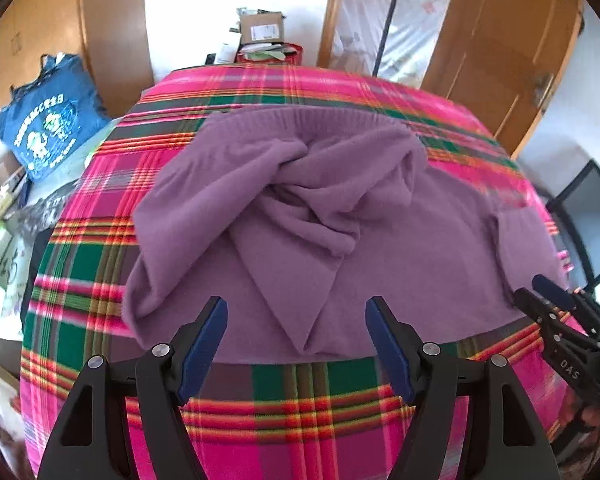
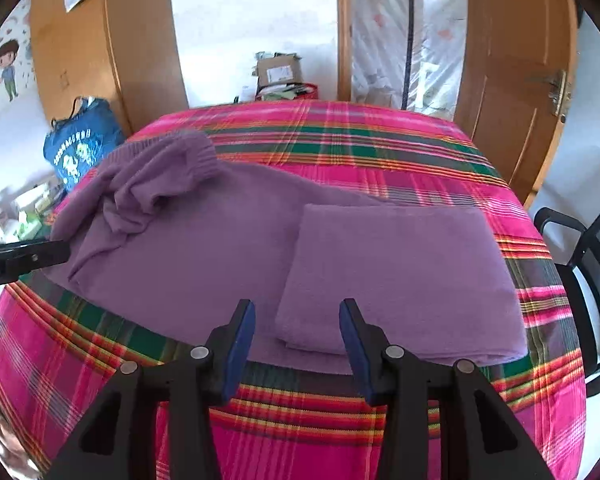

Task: Fold clothes
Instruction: 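Grasp the folded purple flap edge with the right gripper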

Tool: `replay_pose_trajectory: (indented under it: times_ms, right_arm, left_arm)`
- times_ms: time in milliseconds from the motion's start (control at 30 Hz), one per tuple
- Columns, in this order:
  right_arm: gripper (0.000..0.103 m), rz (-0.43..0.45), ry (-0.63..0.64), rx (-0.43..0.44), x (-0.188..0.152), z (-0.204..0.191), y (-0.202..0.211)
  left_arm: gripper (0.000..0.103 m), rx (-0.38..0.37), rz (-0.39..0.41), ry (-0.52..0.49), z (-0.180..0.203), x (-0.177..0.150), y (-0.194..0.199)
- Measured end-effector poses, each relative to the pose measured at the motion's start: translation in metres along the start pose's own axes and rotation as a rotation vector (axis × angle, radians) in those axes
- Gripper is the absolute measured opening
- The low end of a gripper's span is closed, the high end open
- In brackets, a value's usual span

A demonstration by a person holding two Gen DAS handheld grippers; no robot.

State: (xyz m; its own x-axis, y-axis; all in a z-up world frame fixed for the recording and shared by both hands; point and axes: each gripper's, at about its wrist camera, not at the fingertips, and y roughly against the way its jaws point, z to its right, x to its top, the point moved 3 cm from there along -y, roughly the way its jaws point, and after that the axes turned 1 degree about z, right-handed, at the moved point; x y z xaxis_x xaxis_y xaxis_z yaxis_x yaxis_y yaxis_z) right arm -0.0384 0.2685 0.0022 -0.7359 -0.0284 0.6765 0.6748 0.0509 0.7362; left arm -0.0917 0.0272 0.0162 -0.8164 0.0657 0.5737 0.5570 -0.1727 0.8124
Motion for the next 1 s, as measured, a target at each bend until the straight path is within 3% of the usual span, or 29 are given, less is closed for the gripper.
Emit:
replay_pose_trajectory:
  times_ms: [200, 333, 400, 467, 1000]
  right_arm:
    - [0.045, -0.053, 0.02, -0.028, -0.005, 0.002, -0.017]
    - [0.043, -0.05, 0.045, -0.059, -0.005, 0.002, -0.019]
    - [0.037, -0.053, 0.045, -0.067, -0.005, 0.004, -0.018]
    - [0.019, -0.052, 0.042, -0.079, -0.004, 0.009, -0.016]
    - [0.017, 0.058, -0.088, -0.169, 0.018, 0.072, 0.015]
  left_arm:
    - [0.073, 0.051, -0.008, -0.011, 0.006, 0.012, -0.013]
    - [0.073, 0.036, -0.017, -0.042, 0.018, 0.021, -0.02]
    - [0.073, 0.039, -0.032, -0.048, 0.022, 0.023, -0.024]
    - [0.073, 0.045, -0.038, -0.053, 0.025, 0.024, -0.026]
    - [0.073, 0.054, -0.08, -0.02, 0.02, 0.026, -0.041]
